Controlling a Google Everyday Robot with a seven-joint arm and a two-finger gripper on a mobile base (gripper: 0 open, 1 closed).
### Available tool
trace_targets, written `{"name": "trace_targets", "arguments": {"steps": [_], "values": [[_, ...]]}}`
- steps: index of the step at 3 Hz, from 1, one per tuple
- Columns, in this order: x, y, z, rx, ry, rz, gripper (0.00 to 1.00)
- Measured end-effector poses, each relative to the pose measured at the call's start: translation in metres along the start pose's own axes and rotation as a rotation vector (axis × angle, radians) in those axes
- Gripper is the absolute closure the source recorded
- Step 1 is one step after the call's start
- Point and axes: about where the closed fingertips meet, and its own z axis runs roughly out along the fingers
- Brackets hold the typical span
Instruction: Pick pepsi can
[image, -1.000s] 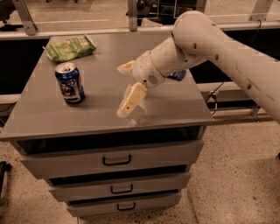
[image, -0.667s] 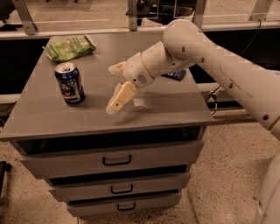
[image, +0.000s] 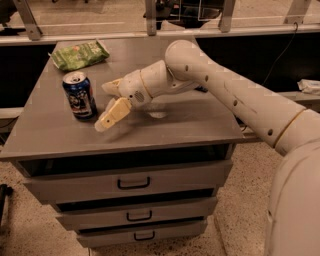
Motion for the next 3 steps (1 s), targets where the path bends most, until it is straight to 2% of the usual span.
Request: {"name": "trace_targets", "arguments": {"steps": [1,2,3], "values": [[-0.015,-0.001,0.021,-0.016,-0.06,0.014,0.0],[-0.029,-0.003,0.035,-0.02,-0.11,0.01,0.16],[-0.036,-0.005,0.041,-0.017,-0.146,0.008,0.39]]}}
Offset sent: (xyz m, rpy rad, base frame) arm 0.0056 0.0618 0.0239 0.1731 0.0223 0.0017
